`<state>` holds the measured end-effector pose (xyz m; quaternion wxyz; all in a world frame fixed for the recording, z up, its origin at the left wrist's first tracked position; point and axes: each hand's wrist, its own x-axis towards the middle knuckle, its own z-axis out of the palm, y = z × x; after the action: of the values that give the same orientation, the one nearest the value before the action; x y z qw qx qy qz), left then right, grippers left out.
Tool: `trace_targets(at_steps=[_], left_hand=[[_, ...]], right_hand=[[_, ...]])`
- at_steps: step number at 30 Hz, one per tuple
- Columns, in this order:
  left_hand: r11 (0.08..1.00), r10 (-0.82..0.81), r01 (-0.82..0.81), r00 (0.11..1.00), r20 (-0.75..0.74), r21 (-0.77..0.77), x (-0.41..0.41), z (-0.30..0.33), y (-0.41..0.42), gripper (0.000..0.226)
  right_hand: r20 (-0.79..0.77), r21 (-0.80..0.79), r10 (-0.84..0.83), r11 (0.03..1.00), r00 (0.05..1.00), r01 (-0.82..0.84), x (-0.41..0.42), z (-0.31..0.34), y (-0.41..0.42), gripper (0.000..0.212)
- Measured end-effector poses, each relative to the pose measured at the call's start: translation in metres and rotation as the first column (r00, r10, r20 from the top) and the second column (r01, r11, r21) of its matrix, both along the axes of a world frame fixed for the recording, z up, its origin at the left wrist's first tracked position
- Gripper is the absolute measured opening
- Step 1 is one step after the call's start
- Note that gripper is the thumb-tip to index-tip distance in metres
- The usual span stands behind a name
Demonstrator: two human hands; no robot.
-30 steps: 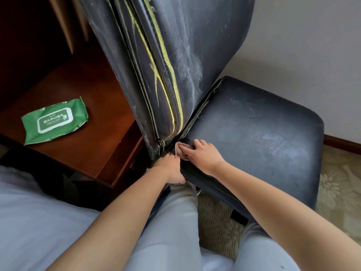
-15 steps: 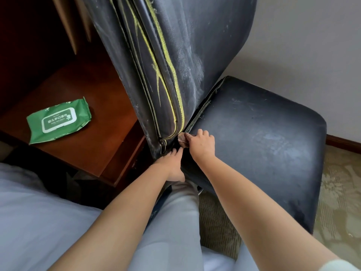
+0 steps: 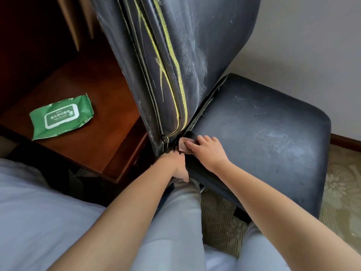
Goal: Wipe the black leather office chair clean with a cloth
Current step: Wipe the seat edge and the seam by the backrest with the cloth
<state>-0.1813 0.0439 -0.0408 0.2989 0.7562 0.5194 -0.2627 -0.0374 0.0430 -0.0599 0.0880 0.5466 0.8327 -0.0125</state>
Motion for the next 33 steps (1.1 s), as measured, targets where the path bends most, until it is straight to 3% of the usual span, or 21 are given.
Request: trace_targets(at_steps=[9,14,22,25,28,33], left_hand=[[1.0,-0.021,0.022,1.0,0.005,-0.019,-0.004,-0.002,0.005,0.108],[0.999,-0.013,0.014,1.0,0.022,-0.033,-0.005,-0.004,0.007,0.108],[0.999,-0.026,0.027,1.0,0.017,-0.026,-0.006,-0.009,0.011,0.104],[0.999,-0.041,0.041,0.999,0.001,-0.022,-0.007,-0.011,0.008,0.11],[0.998,-0.067,0.067,0.997,-0.031,-0.009,-0.006,-0.009,0.006,0.11],[0.997,-0.075,0.075,0.997,-0.035,-0.006,-0.003,-0.004,0.006,0.105]], right_hand=[[0.077,0.026,-0.124,0.992,0.989,0.122,-0.015,0.005,0.04,0.042],[0.038,0.045,-0.269,0.962,0.962,0.268,-0.024,0.003,0.054,0.038],[0.003,-0.055,0.069,0.996,0.998,-0.069,-0.016,-0.003,0.037,0.046],[0.061,-0.012,-0.031,0.999,0.998,0.032,-0.014,0.002,0.053,0.044],[-0.003,-0.049,-0.195,0.98,0.981,0.194,-0.02,0.002,0.06,0.041],[-0.127,-0.158,-0.024,0.987,0.992,0.004,-0.016,-0.004,0.039,0.045]])
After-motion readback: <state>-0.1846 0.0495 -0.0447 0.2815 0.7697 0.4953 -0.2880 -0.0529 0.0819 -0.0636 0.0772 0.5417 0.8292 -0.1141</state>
